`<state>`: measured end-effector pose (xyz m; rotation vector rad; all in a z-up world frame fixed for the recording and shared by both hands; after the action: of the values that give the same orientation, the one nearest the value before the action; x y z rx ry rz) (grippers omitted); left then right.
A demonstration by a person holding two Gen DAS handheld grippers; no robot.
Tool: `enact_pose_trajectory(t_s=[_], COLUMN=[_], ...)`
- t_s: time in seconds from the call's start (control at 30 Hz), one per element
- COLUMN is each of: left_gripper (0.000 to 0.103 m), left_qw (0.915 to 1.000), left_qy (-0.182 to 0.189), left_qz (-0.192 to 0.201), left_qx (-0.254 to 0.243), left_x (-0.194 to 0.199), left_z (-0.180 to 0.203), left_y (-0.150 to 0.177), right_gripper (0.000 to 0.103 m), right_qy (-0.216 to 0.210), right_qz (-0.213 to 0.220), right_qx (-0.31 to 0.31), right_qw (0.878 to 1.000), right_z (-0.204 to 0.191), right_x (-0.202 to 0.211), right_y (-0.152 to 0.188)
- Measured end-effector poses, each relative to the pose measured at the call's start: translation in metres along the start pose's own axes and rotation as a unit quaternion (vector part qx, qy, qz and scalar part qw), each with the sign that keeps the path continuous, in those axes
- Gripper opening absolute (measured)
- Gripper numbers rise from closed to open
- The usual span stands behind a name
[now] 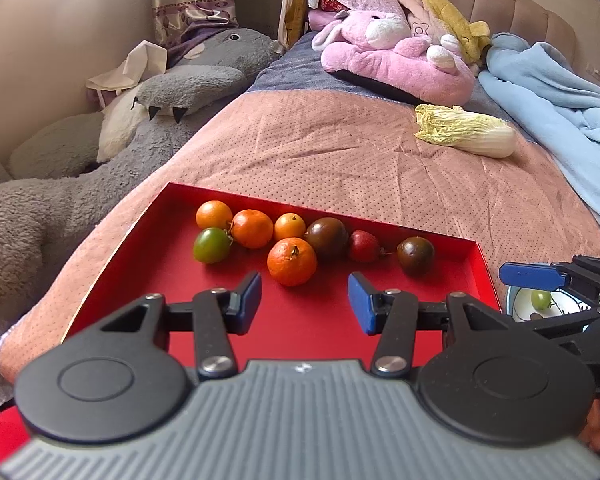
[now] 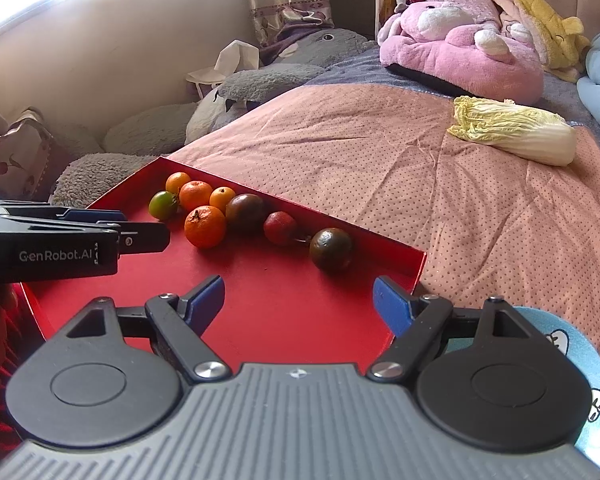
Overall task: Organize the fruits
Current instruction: 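Withdraw both tools from the plate back over the red tray, then close the right tool on the dark brown tomato in the tray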
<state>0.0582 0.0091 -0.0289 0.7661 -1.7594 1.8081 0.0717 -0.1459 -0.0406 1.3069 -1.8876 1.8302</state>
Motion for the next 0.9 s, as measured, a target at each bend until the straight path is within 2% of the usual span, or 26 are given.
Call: enact_pose_trajectory(t_s=[0.37,0.47,0.53,0.6,0.7,0.9], left_gripper=[0.051,0.051,0.051,0.051,0.051,0.051], left_qw=[0.9995,0.9991,0.9991,0.9991,0.9991,0.9989], left_qy=[-0.011,-0.012,-0.013,-0.013,-0.012,-0.01], left_qz=[-0.017,-0.021,-0.022,-0.021,-0.025,-0.033], left_qx=[0.025,0.034,0.033,0.033,0.033,0.032], left_x=[-0.008,-0.01,-0.01,-0.01,-0.012,-0.018], left_z=[-0.009,-0.011,-0.011,-0.011,-0.011,-0.009], left_y=[0.0,-0.001,-0.001,-0.001,-0.002,-0.002], right_gripper=[0.085,0.084,0.082,0.072,0.066,0.062], right_qy=[-0.004,0.009,0.015,0.021,0.038,0.052], right_qz=[-0.002,-0.004,-0.006,-0.01,-0.019,-0.025], right_qx=[0.012,0.031,0.032,0.031,0.026,0.009], right_qw=[1.0,0.999,0.999,0.999,0.999,0.998], right_z=[-0.005,-0.009,-0.007,-0.004,0.005,0.019], right_x=[-0.026,-0.037,-0.044,-0.051,-0.062,-0.078], right_y=[-0.011,-0.016,-0.017,-0.016,-0.014,-0.014])
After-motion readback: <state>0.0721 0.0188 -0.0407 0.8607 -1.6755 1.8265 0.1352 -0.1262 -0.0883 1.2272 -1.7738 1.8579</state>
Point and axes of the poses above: each gripper's, at about its wrist camera, not at the fingertips, and x roughly against the way its jaws point, z to its right, y to its underside, the point moved 2 cm from there along -x, roughly the way its jaws point, and after that the axes turned 8 degrees about -y, right-handed, at the moved point
